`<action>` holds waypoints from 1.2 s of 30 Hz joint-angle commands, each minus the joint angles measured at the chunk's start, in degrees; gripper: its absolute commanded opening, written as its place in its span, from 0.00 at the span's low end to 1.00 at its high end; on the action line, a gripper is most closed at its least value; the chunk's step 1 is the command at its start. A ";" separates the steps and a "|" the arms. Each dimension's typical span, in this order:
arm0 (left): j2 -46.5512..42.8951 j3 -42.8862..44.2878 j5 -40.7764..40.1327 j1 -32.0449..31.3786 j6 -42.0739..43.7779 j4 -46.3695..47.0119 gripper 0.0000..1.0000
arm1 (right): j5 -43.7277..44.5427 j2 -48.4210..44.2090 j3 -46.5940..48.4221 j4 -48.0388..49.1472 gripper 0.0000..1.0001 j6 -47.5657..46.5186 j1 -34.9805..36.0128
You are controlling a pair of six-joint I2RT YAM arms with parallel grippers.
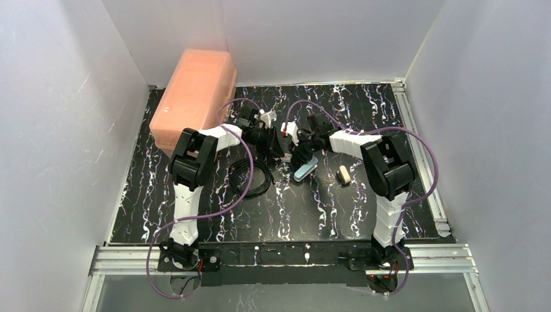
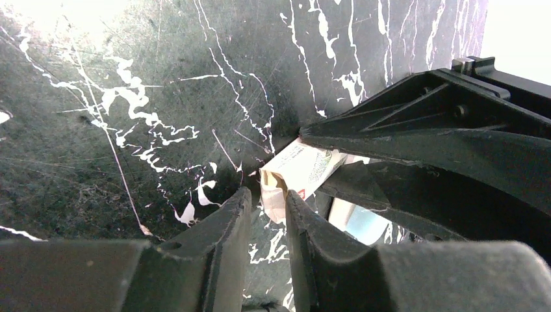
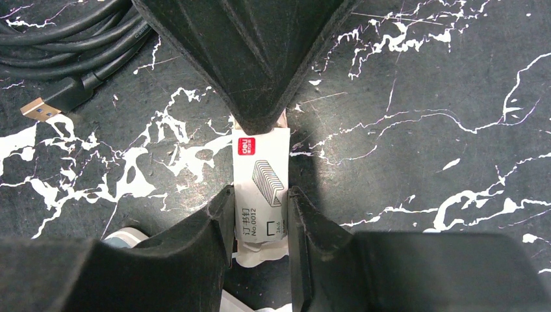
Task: Load the staples into the stapler
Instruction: Open the staple box at the center of the board.
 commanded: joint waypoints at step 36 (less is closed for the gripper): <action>2.01 -4.89 -2.76 0.20 1.11 1.30 0.22 | 1.84 -0.60 -1.37 -1.46 0.31 1.72 0.25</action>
